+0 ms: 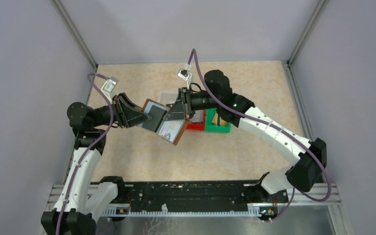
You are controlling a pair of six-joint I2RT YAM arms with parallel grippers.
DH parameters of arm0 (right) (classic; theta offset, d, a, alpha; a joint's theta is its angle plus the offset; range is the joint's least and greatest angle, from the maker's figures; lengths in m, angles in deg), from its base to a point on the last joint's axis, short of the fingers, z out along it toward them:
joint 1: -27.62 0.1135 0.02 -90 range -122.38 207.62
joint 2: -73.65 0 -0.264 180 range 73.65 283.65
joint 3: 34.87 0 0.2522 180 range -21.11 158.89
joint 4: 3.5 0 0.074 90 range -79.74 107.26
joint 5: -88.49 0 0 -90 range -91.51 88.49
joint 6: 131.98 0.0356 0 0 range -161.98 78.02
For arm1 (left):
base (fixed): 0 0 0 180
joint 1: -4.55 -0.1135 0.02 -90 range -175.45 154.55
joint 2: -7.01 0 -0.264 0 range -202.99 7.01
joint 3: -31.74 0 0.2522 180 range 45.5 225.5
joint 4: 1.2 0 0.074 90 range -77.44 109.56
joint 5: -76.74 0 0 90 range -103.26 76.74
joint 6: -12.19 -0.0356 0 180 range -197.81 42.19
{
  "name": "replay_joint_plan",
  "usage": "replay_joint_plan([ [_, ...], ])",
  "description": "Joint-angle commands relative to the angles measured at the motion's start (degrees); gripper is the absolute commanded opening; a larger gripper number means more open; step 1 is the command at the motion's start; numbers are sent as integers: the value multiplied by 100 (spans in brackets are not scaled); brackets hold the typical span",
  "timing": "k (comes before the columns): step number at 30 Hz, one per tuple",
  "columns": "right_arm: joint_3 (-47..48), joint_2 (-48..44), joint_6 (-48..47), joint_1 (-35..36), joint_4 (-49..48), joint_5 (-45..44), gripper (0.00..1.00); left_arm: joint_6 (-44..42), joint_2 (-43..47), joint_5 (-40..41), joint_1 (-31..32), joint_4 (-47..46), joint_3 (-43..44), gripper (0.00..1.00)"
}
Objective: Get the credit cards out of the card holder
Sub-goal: Open the card holder.
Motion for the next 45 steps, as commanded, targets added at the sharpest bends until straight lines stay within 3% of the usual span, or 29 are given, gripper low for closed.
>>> replay_joint_plan([
  [1,-115,-441,258,-131,-825,292,0,315,48,-126,20,-322,103,33],
  [5,-295,-543,381,-179,-1113,423,0,1134,5,-214,20,-1179,-58,31],
  [11,-415,-575,464,-181,-1487,543,0,1796,-60,-204,20,-1696,-99,32],
  [17,-515,-596,516,-179,-1679,625,0,1855,-86,-198,20,-1686,-86,26],
  [29,-745,-754,396,-179,-1793,696,0,2228,-209,-195,19,-1860,-107,28],
  [34,-825,-831,365,-179,-1933,751,0,1943,-252,-194,15,-1490,-25,27],
  [40,-948,-892,381,-177,-2090,778,0,1784,-276,-285,19,-1250,93,48],
  [45,-983,-875,438,-179,-2200,798,0,1701,-240,-274,17,-1175,105,48],
])
